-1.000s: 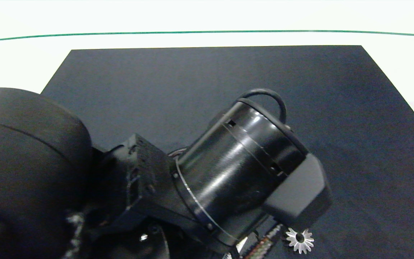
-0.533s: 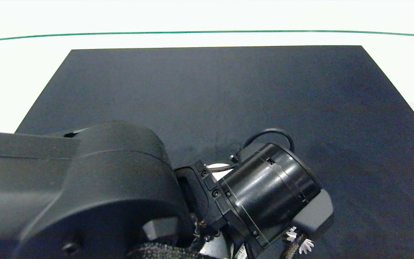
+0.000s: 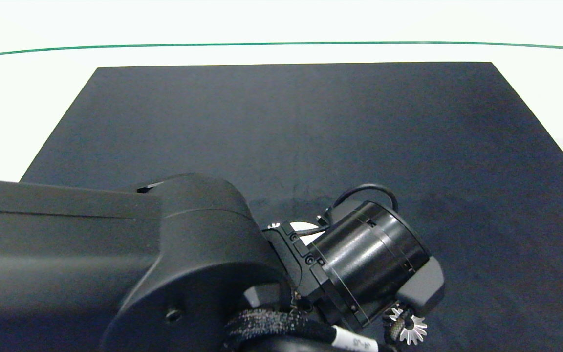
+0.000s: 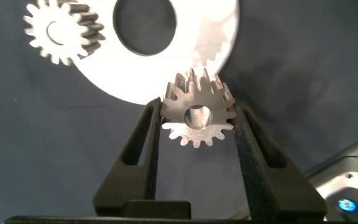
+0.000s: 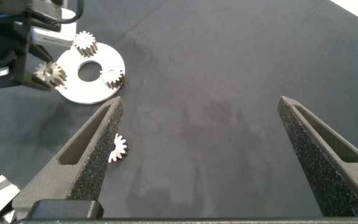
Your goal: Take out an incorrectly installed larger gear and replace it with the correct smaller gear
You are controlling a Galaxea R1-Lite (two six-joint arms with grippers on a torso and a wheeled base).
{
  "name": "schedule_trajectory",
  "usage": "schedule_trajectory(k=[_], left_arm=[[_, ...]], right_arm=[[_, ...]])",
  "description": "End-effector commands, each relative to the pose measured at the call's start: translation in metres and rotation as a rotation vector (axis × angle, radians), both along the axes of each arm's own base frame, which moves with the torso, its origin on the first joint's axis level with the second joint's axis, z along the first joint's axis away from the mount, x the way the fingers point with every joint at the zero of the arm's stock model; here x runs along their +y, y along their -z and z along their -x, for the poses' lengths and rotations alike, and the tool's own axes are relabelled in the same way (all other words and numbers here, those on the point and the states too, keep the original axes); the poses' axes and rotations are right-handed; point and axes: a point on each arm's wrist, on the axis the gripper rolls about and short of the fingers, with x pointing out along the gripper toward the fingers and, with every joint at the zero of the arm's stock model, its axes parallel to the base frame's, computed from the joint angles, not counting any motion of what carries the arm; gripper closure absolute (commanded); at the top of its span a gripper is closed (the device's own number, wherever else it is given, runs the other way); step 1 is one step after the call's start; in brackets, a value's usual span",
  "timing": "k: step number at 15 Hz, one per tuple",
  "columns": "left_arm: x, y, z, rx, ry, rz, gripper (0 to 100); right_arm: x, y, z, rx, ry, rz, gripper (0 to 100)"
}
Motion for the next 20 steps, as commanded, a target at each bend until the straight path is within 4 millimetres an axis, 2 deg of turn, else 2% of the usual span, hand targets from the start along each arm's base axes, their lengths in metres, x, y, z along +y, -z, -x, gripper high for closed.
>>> schedule_trajectory(k=[1,6,9,20], left_arm=[[0.0032,0.003,-0.0099,0.0,-0.028,-0.016,84],[0.0084,0.0024,-0.0146,-0.002,-0.034,-0.028,84],[0.0057,0.0024,-0.0076,-0.002,-0.018,-0.025,84],[0.0013,0.0105,-0.0101,-0.004,-0.035,-0.044,84]], right_arm=[[0.0001,0.0002,-0.0001,0.0,0.001,0.004,0],[0.0011,0.001,-0.0011,0.005,0.001,0.01,0],[0.0019,0.0016,-0.0018,0.005,0.0,0.02,0],[0.0012,0.0014,-0.0012,0.002,0.0,0.019,0]])
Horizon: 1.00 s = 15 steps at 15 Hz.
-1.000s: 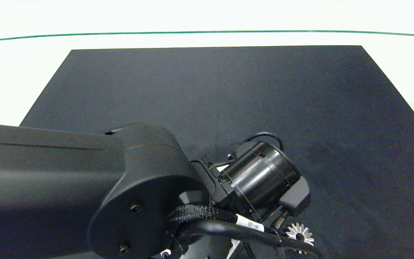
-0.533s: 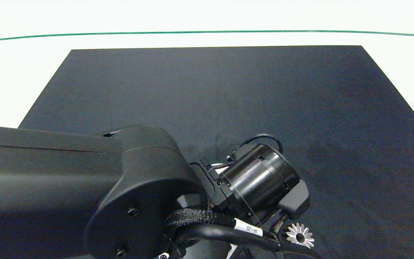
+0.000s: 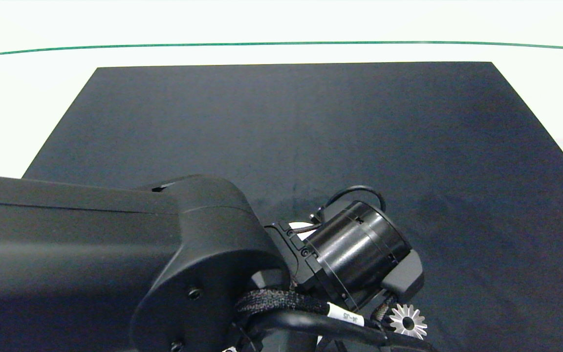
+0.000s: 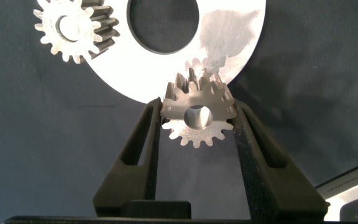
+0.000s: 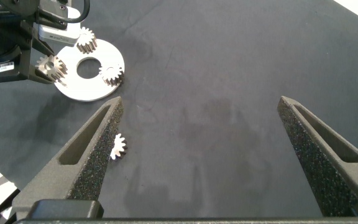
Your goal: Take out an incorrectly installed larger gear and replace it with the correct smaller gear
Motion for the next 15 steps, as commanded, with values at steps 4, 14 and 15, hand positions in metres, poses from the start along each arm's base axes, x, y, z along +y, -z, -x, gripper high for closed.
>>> schedule_trajectory(k=[4,14,15], left_arm=[[-0.0048,0.0077,-0.0017,0.005,-0.003,-0.017,84],[-0.0043,0.0107,-0.0043,0.008,-0.01,-0.021,84],[-0.0049,0.0112,-0.004,0.008,-0.009,-0.021,84]], right_arm=[[-0.0007,-0.0006,0.0007,-0.004,0.001,-0.001,0],[-0.0006,-0.0002,0.0006,-0.003,-0.002,0.0,0],[-0.0003,-0.0001,0.0003,-0.002,-0.002,0.001,0]])
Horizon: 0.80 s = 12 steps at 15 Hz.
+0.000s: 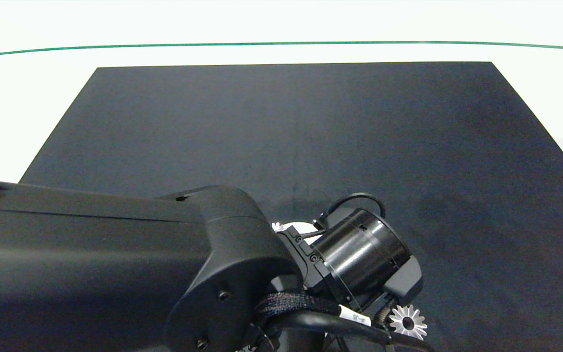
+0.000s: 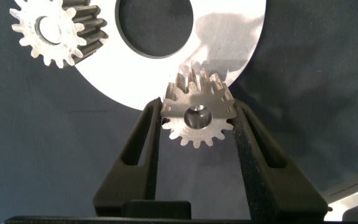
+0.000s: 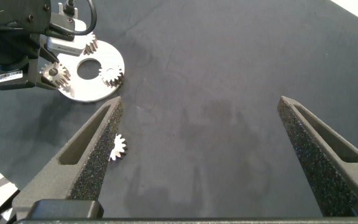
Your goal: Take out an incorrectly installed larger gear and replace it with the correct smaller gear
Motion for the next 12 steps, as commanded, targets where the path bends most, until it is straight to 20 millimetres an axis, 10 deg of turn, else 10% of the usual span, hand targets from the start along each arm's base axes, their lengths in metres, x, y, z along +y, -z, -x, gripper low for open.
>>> schedule_trajectory(k=[1,3,4,12], left_arm=[[-0.001,0.001,0.0,-0.003,0.0,0.0,84],[-0.001,0.001,0.002,-0.004,0.003,0.002,84],[-0.001,0.0,0.002,-0.006,0.005,0.005,0],[0.009,-0.011,0.004,-0.016,-0.01,0.037,0]], right_arm=[[0.0,0.0,0.0,0.002,0.001,0.005,0],[0.001,0.001,-0.001,0.003,0.001,0.005,0],[0.001,0.001,-0.001,0.004,0.001,0.006,0],[0.001,0.001,-0.001,0.004,0.001,0.008,0]])
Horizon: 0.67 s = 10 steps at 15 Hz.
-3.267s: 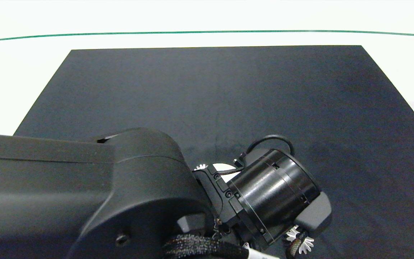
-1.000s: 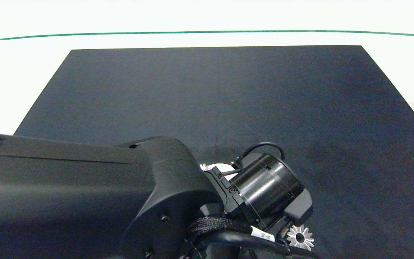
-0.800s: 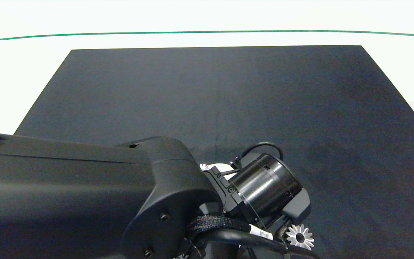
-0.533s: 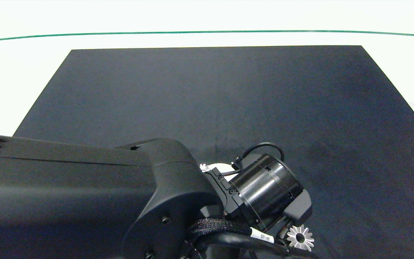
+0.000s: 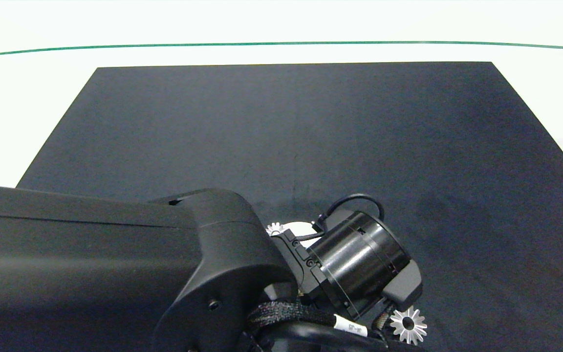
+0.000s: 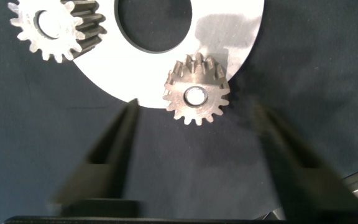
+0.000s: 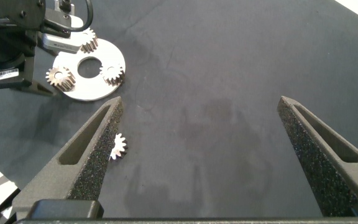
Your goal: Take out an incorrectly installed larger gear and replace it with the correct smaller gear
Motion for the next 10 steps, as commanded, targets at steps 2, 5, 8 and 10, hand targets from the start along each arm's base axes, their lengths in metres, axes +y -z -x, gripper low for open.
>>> schedule_trajectory(k=[2,5,8,10], left_arm=[[0.028,-0.036,0.002,-0.049,-0.033,0.089,0],[0.083,-0.065,0.012,-0.097,-0.098,0.164,0],[0.14,-0.066,0.031,-0.136,-0.214,0.282,0],[0.181,-0.071,0.049,-0.226,-0.277,0.428,0]], right_arm=[[-0.001,0.0,0.001,-0.004,0.004,0.001,0],[-0.002,-0.001,0.002,-0.009,0.004,-0.005,0],[-0.002,-0.002,0.002,-0.013,0.011,-0.009,0],[-0.005,-0.003,0.004,-0.021,0.019,-0.014,0]])
